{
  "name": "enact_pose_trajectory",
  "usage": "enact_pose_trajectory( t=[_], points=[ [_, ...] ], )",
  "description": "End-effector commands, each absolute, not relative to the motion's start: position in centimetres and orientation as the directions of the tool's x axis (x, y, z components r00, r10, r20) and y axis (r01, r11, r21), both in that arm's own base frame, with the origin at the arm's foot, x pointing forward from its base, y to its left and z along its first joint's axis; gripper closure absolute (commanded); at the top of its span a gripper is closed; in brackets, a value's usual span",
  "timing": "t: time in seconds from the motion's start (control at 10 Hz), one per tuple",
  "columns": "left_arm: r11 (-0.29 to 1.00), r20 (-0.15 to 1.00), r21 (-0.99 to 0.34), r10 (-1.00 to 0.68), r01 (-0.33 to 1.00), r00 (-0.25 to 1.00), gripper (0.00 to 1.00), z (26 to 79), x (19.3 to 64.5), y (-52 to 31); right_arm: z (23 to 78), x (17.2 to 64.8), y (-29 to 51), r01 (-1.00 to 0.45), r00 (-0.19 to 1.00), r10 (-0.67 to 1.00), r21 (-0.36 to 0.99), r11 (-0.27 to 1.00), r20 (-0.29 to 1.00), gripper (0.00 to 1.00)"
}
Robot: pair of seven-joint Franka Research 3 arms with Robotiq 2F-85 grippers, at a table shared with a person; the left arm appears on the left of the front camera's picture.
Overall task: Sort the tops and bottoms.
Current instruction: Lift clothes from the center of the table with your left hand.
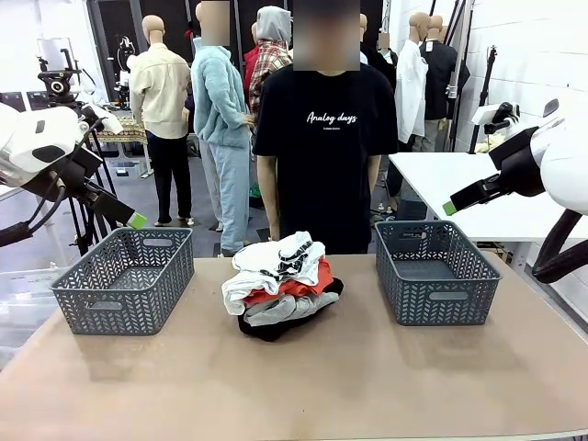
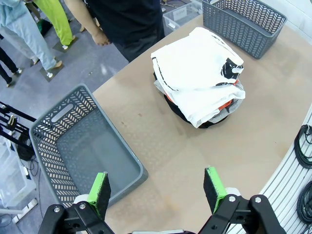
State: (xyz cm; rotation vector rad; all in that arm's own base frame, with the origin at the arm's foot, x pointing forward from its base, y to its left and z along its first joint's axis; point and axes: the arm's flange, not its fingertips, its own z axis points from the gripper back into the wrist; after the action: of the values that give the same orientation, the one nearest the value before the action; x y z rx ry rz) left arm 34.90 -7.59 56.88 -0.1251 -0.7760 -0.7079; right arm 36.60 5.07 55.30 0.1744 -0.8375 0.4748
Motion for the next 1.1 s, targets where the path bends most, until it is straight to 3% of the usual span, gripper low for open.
enact_pose_trajectory(
  t=[0.0, 1.0],
  points=[
    [0.764, 0.684, 0.138, -0.534, 0.630, 0.497, 0.00, 56.96, 34.80, -7.64, 55.19, 36.67, 5.07, -0.475, 0.573, 0.331, -0.025, 0.879, 0.750, 0.00],
    [0.764, 0.684, 0.138, -0.534, 0.630, 0.497, 0.00, 56.96, 34.80, -7.64, 55.19, 36.67, 5.07, -0.475, 0.573, 0.331, -0.025, 0.879, 0.750, 0.00]
  ],
)
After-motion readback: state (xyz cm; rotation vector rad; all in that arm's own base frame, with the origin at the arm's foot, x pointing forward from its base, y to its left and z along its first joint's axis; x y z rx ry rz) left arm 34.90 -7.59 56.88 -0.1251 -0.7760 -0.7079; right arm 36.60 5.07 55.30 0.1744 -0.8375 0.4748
